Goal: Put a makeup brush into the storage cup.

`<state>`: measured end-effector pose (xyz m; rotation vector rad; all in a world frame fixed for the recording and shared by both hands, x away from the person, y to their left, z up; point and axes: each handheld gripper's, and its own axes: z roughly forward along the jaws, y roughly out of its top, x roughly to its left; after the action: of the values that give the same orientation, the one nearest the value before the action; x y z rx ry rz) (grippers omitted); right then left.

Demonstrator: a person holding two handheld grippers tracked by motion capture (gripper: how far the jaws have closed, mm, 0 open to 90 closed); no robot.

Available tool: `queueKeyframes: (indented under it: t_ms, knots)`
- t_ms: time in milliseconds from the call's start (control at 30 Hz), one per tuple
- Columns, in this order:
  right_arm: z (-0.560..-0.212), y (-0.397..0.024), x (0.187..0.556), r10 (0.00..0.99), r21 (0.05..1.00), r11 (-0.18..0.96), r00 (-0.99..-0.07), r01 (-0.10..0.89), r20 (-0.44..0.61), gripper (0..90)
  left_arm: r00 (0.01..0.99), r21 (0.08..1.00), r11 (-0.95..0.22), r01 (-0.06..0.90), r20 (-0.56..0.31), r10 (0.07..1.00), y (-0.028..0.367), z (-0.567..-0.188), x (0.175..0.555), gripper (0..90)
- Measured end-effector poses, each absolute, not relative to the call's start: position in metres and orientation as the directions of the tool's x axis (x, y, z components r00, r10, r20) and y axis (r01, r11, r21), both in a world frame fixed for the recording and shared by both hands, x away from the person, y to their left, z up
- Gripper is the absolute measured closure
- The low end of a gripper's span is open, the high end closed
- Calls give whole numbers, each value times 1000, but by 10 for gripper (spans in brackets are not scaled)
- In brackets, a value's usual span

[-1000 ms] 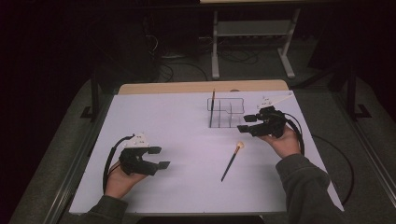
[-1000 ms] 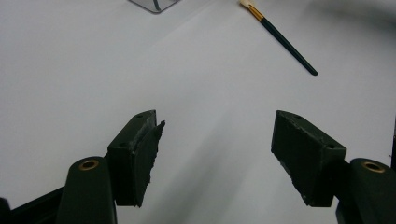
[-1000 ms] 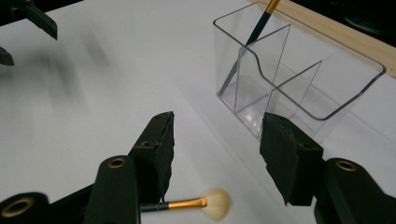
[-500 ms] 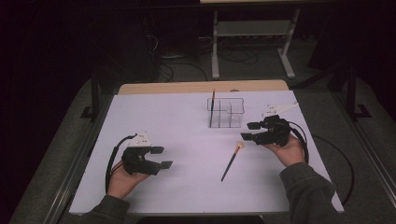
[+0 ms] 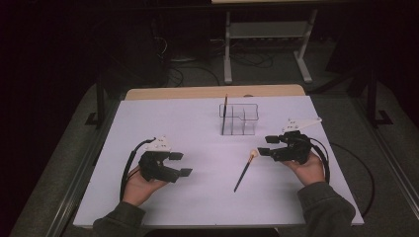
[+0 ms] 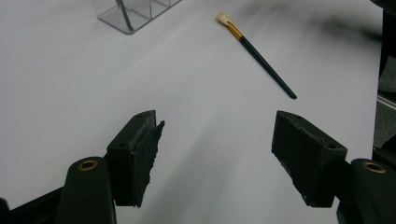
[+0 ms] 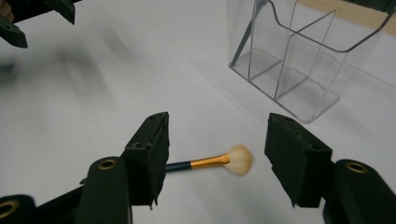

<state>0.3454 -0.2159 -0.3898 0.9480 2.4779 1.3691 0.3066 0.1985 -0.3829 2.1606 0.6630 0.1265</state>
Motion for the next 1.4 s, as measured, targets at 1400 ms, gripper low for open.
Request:
queueKeyframes:
  t_ms: [1400]
  knots:
    - [-415, -237, 323, 634, 822, 320, -751, 471, 184, 339, 886, 713, -587, 383, -104, 452, 138, -371, 316, 270]
